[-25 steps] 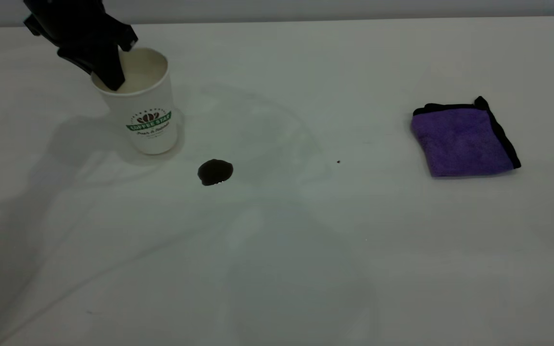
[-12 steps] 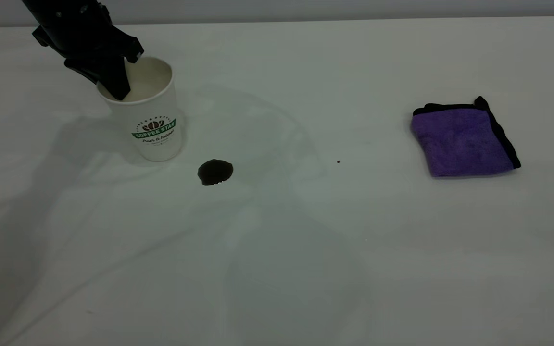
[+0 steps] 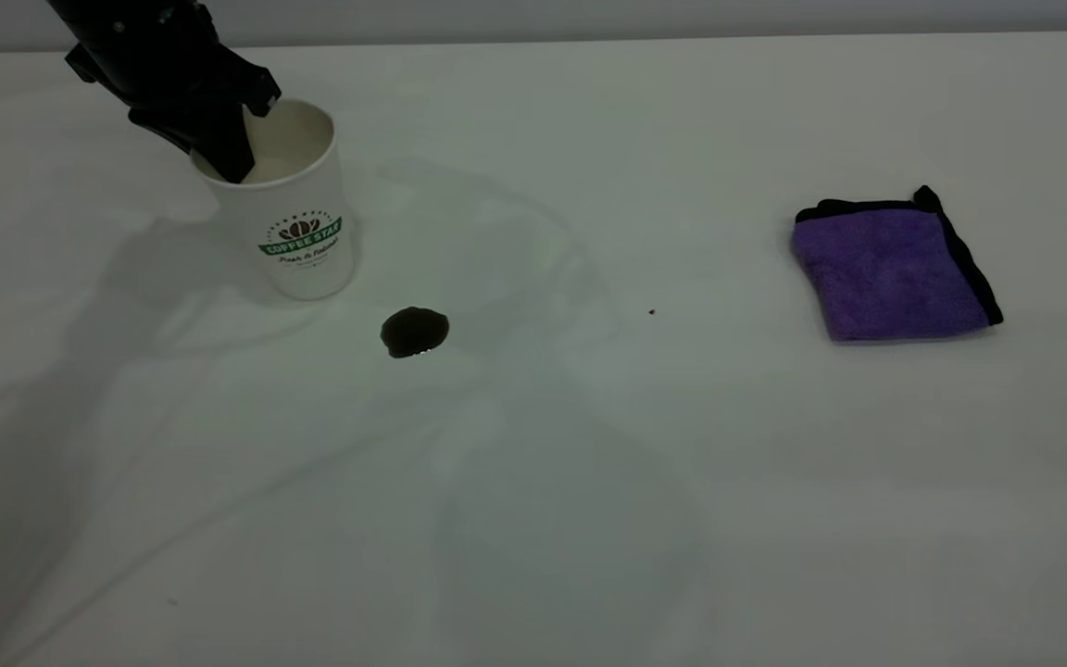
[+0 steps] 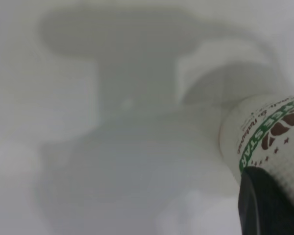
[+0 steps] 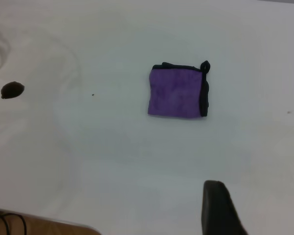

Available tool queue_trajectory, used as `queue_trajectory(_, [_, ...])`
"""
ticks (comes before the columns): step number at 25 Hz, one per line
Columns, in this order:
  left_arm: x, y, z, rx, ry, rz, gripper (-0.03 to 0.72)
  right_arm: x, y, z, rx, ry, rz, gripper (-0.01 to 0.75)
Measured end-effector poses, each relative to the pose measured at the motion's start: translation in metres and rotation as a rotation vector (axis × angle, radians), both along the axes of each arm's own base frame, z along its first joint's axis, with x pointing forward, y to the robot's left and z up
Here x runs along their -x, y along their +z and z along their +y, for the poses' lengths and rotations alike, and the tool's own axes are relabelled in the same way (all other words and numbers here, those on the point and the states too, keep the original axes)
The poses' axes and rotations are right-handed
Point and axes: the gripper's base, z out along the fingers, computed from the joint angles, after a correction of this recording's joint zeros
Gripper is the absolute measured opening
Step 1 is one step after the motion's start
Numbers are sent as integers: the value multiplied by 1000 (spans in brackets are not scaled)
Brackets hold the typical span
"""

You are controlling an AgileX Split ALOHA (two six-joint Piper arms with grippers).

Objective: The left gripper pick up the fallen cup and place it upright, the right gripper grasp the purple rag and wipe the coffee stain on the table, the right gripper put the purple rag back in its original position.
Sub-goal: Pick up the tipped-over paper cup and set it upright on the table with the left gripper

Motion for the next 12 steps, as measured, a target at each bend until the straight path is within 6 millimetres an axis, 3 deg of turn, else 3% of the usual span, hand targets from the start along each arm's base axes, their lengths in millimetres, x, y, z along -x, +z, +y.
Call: queue_trajectory(12, [-2,0,8,6,38,-12,43,0,0,0,0,0,0,429])
